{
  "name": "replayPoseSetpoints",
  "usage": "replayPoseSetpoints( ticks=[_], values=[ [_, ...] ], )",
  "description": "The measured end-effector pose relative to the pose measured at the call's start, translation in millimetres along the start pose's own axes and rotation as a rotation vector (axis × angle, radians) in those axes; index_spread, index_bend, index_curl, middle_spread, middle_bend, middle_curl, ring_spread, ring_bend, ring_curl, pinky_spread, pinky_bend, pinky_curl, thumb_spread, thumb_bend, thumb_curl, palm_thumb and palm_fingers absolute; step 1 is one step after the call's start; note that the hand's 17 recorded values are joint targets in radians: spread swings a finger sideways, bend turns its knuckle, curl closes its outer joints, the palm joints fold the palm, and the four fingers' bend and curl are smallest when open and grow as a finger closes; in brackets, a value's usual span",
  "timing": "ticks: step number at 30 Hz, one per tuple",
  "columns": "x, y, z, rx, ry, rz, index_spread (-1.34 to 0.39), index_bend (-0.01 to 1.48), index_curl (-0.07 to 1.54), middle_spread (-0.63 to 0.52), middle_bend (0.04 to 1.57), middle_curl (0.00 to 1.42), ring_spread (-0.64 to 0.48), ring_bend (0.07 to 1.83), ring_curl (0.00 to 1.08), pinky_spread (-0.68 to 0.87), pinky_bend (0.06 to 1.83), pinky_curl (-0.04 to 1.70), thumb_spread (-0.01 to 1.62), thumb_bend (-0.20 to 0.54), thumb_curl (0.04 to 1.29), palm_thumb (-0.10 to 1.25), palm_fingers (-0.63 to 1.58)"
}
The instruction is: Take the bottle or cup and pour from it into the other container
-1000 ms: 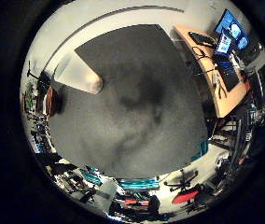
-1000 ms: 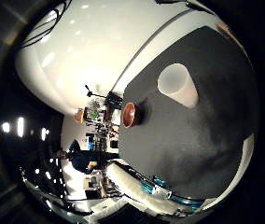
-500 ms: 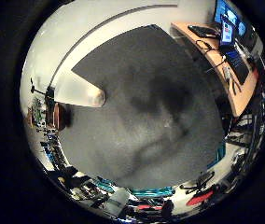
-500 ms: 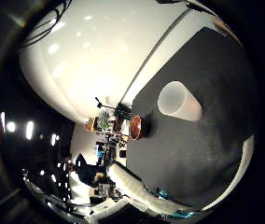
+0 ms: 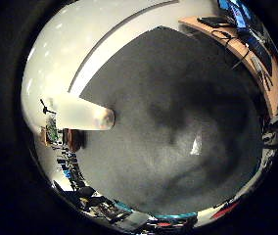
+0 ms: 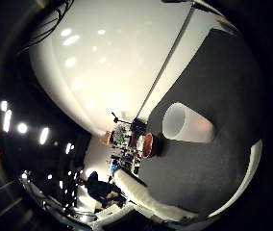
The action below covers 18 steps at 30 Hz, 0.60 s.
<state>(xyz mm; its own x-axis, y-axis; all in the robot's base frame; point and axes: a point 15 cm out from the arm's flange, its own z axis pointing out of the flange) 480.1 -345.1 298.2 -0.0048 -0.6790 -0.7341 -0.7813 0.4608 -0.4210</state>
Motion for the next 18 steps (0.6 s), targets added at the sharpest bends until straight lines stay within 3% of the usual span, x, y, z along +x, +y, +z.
replayPoseSetpoints(
  ticks=[18],
  values=[
    [43.9,19.3,37.2,0.051,-0.127,0.021,-0.24,0.13,0.19,0.1,0.19,0.31,0.12,0.27,0.27,0.32,0.37,0.33,0.92,-0.031,0.3,0.37,-0.04]
  ],
)
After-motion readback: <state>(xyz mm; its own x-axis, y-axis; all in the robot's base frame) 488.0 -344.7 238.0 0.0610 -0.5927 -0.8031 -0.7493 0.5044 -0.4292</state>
